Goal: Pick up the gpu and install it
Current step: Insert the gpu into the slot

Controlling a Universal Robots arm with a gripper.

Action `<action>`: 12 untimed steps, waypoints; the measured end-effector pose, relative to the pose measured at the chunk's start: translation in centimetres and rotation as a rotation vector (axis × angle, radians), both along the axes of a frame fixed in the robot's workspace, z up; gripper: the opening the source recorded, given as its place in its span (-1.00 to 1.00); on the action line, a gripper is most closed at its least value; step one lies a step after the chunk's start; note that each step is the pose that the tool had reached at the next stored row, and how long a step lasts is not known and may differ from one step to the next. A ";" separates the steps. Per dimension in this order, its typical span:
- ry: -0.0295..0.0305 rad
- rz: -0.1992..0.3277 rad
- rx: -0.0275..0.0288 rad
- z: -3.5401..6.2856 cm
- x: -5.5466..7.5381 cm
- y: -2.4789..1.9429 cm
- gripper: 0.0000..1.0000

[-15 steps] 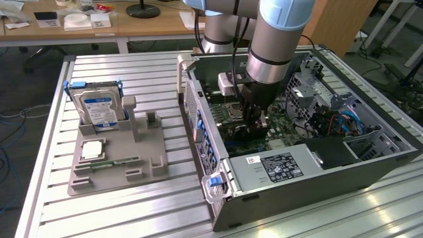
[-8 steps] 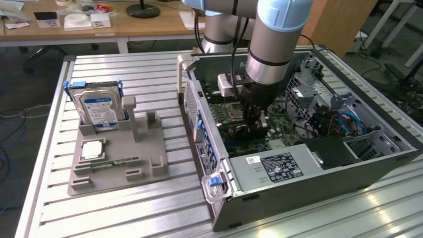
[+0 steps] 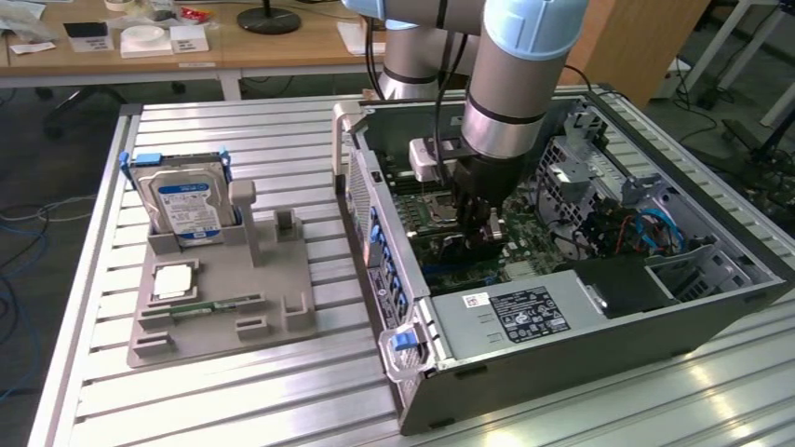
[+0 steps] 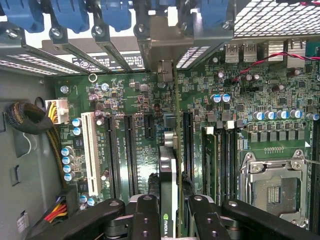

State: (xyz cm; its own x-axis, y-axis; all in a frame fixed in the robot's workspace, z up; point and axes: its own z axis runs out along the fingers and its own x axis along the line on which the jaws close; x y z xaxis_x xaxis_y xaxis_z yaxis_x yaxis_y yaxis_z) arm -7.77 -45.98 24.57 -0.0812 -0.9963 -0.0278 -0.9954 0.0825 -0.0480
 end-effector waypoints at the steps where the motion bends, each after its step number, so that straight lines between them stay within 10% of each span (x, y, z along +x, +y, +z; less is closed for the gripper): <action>1: -0.0001 0.000 0.0000 0.00 0.0 0.00 -0.47; 12: -0.0033 0.000 0.0001 -0.04 0.0 0.00 -0.47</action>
